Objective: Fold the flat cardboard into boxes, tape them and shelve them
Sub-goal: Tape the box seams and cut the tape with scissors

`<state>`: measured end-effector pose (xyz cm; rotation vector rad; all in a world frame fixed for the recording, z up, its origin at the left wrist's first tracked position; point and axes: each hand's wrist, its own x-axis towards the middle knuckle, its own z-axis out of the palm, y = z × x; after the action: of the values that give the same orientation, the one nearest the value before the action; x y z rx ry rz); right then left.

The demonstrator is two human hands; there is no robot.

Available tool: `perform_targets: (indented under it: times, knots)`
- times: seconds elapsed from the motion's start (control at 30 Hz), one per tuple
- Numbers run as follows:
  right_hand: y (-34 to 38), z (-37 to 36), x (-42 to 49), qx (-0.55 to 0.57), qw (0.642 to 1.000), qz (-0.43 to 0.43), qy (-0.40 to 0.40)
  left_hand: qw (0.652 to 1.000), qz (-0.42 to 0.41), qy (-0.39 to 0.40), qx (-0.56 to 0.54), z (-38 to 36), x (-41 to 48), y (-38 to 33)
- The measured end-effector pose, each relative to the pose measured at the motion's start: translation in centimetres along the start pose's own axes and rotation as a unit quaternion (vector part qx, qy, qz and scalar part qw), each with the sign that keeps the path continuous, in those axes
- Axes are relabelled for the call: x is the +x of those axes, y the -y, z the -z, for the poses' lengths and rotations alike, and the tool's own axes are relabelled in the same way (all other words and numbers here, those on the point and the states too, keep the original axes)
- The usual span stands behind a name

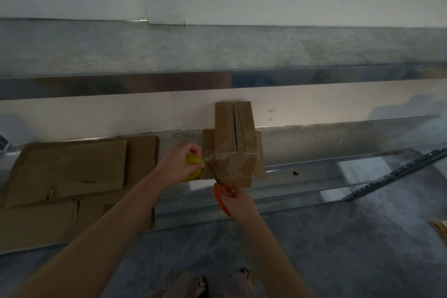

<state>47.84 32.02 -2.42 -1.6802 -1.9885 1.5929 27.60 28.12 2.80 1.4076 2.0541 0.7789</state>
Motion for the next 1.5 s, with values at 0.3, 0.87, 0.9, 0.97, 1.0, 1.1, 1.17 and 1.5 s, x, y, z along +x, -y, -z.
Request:
perform_targets:
  times: [0.3,0.87,0.9,0.97,1.0,1.1,1.17,1.5]
  knots:
    - [-5.3,5.8,-3.1,-0.257,0.937,0.116,-0.207,1.000,0.027,-0.007,-0.010,-0.3,0.5,0.0]
    - [-6.8,17.8,13.9,-0.213,0.948,-0.071,-0.227,0.992,0.109,-0.065,-0.017,-3.0,-0.1,0.8]
    - [-6.9,17.9,14.7,-0.229,0.946,-0.067,-0.218,0.990,0.118,-0.071,-0.020,-3.1,-0.1,0.7]
    - [-7.1,18.0,15.9,-0.220,0.954,-0.046,-0.200,0.987,0.130,-0.089,-0.016,-3.3,-0.1,0.3]
    - [-7.3,18.0,16.3,-0.205,0.959,-0.030,-0.194,0.986,0.135,-0.095,-0.007,-3.4,-0.1,0.1]
    - [-7.8,17.8,16.8,-0.195,0.963,0.015,-0.185,0.984,0.149,-0.101,-0.002,-3.8,0.0,-0.2]
    - [-8.0,17.6,16.7,-0.226,0.959,0.012,-0.171,0.982,0.152,-0.110,-0.009,-4.0,0.0,-0.1]
    - [-7.7,15.9,10.1,-0.356,0.900,0.174,-0.181,0.987,0.127,-0.097,-0.022,-3.7,0.2,0.1]
